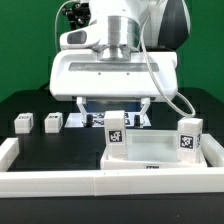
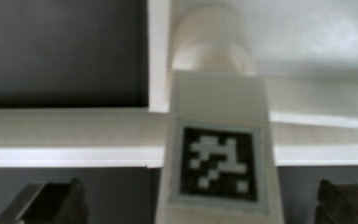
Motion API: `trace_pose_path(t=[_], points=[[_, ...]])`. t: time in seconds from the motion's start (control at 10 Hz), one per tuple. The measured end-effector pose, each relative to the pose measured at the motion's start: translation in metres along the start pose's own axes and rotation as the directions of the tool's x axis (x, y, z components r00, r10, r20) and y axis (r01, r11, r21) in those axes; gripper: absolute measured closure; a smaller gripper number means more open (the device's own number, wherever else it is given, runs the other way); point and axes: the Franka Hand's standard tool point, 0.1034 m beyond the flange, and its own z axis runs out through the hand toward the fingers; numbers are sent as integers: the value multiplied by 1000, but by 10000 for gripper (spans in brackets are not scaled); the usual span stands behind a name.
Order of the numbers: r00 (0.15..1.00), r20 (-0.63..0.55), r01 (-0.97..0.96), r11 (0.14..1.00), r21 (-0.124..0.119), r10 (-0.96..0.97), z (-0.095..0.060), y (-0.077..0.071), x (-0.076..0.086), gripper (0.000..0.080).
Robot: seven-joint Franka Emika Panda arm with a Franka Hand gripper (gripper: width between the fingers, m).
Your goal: Assemble square table
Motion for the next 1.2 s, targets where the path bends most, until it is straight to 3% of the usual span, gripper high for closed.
trace_pose_path(t=[0.2, 0.5, 0.9, 1.2], points=[[1000, 17, -8, 1000, 5, 8, -10, 6, 9, 151], [997, 74, -9, 1000, 21, 8, -6, 2, 3, 151], [930, 367, -40, 994, 102, -1, 1, -7, 1, 151], [849, 527, -52, 989, 138, -30, 1, -6, 0, 151]])
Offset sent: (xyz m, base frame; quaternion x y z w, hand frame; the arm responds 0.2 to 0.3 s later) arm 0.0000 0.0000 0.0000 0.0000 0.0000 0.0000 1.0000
